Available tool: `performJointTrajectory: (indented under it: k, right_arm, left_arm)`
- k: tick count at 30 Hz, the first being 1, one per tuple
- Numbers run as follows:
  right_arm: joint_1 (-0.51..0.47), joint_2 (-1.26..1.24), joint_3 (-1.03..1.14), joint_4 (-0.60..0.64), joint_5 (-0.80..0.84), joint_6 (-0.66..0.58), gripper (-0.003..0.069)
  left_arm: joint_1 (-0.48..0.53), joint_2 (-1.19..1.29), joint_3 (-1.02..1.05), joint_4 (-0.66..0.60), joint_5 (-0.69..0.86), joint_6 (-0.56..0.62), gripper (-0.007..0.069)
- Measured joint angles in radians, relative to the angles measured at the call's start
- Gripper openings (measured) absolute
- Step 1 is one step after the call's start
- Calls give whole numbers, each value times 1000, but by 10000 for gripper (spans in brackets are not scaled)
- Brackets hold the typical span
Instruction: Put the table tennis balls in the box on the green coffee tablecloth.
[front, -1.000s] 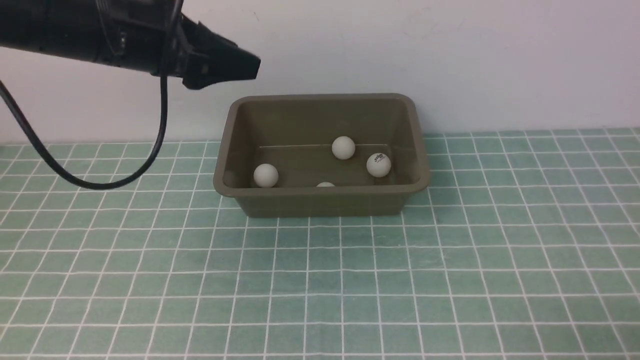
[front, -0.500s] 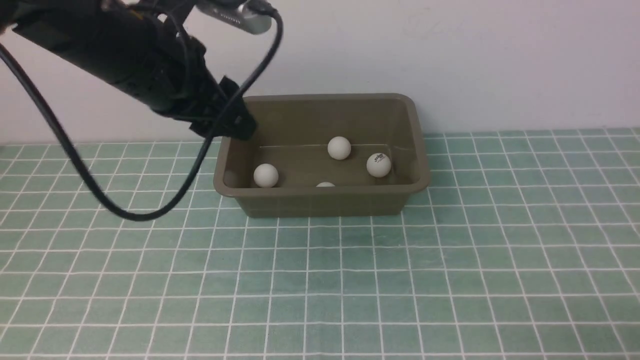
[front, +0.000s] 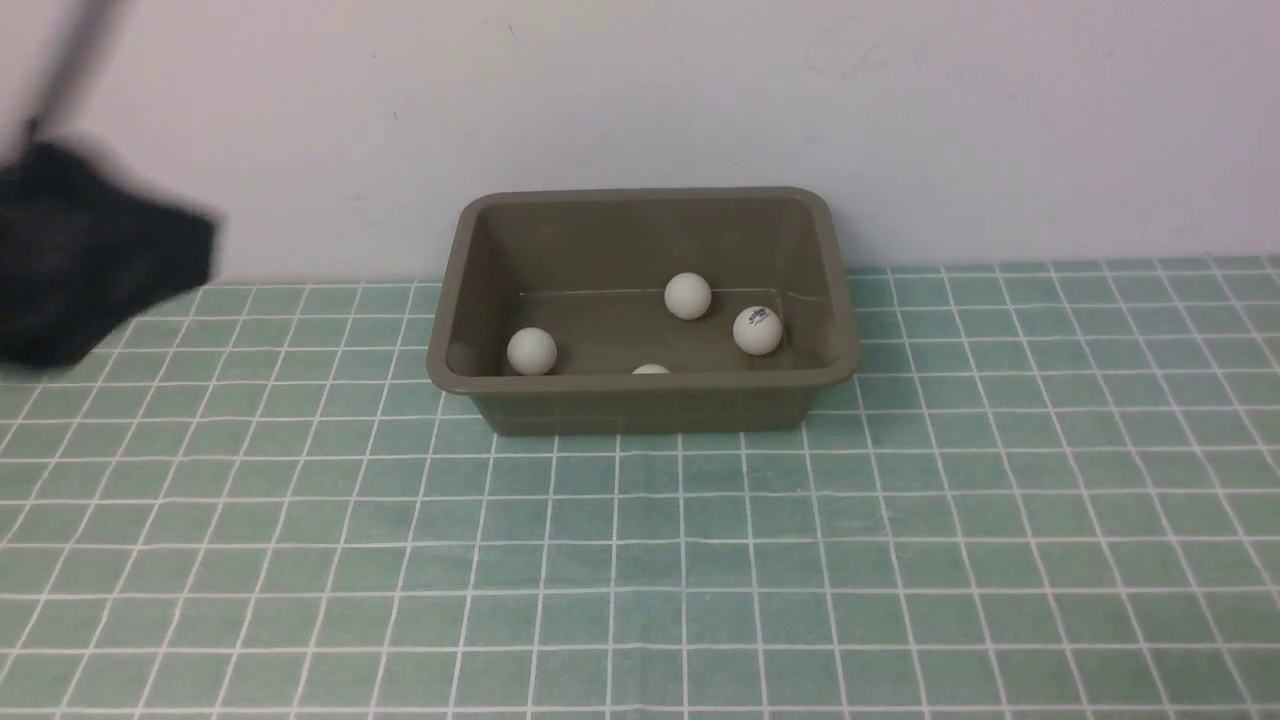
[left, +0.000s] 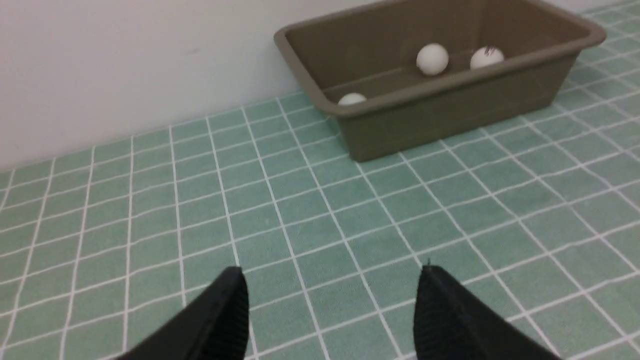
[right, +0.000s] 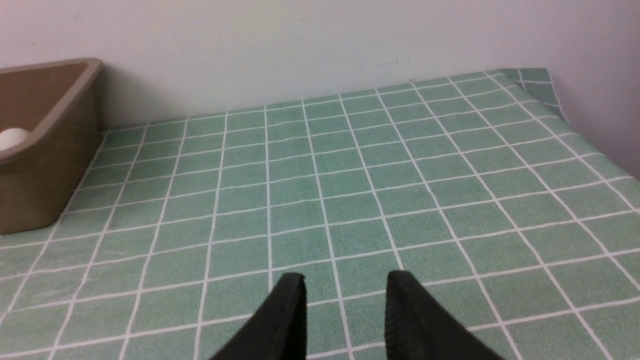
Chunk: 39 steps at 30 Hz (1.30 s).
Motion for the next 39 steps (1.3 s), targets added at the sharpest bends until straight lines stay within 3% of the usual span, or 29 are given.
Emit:
performJointTrajectory:
  k: [9,23,29,39]
  right_arm:
    - [0,0,0,0,0,0,212]
    - [0,0,0,0,0,0,212]
    - [0,0,0,0,0,0,212]
    - [0,0,0,0,0,0,212]
  left_arm:
    - [115,-58,170,-195,-135,231,405]
    - [120,-103,252,-214,-132,170,405]
    - [237,-103,251,-222,-130,178,405]
    - [241,-103,251,-231,-128,182,405]
